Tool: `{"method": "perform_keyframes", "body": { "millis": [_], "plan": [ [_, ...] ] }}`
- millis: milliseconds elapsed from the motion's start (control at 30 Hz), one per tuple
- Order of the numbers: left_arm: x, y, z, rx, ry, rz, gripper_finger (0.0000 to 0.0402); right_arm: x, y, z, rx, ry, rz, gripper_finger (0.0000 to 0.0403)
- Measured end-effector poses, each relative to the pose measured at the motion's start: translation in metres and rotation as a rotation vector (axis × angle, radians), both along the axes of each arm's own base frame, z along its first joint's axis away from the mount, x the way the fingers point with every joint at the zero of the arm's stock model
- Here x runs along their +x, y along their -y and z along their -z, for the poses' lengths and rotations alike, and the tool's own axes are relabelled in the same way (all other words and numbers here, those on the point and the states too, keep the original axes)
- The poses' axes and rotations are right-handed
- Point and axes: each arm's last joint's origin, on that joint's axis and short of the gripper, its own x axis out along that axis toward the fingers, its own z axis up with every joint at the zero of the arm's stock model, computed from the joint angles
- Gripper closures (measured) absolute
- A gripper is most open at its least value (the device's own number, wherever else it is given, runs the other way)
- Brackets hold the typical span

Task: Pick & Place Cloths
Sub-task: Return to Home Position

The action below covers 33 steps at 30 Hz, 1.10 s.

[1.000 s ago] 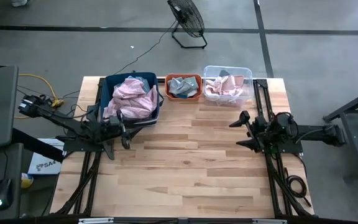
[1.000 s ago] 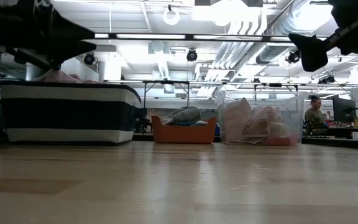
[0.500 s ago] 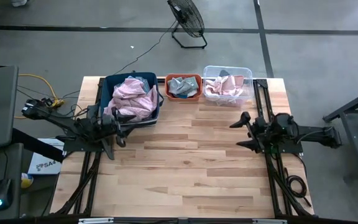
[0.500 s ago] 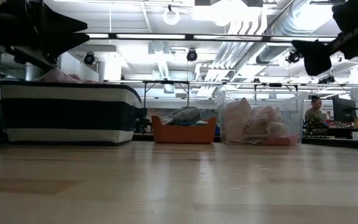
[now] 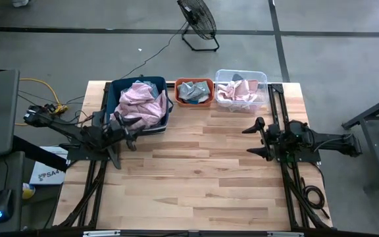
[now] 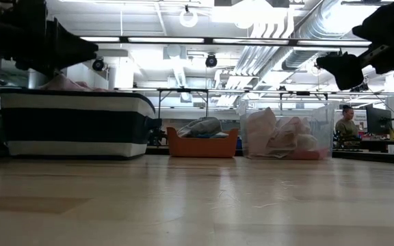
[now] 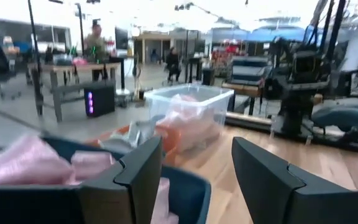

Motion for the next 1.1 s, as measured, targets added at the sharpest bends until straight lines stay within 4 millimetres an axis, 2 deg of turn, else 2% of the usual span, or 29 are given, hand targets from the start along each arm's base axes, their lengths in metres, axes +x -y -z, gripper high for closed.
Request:
{"method": "perform_keyframes", "body": {
  "millis": [333, 500, 867, 933, 1100],
  "plan": [
    [0.0, -0.001, 0.014, -0.19, -0.007, -0.058, 0.0211, 0.001, 0.001, 0.001, -0.007, -0.014, 0.035, 0.0009],
    [-0.001, -0.002, 0.015, -0.182, -0.018, -0.08, 0.0211, 0.001, 0.002, 0.002, 0.001, -0.022, 0.081, 0.0009],
    [-0.013, -0.001, 0.016, -0.104, -0.084, 0.182, 0.0211, 0.001, 0.003, 0.002, 0.057, -0.028, 0.101, 0.0009],
    [-0.018, -0.002, 0.009, -0.088, -0.059, 0.23, 0.0211, 0.001, 0.003, 0.002, 0.057, -0.028, 0.101, 0.0009],
    [-0.023, 0.002, -0.009, 0.057, -0.145, 0.433, 0.0211, 0.001, 0.003, 0.003, 0.058, -0.028, 0.101, 0.0009]
  ]
}}
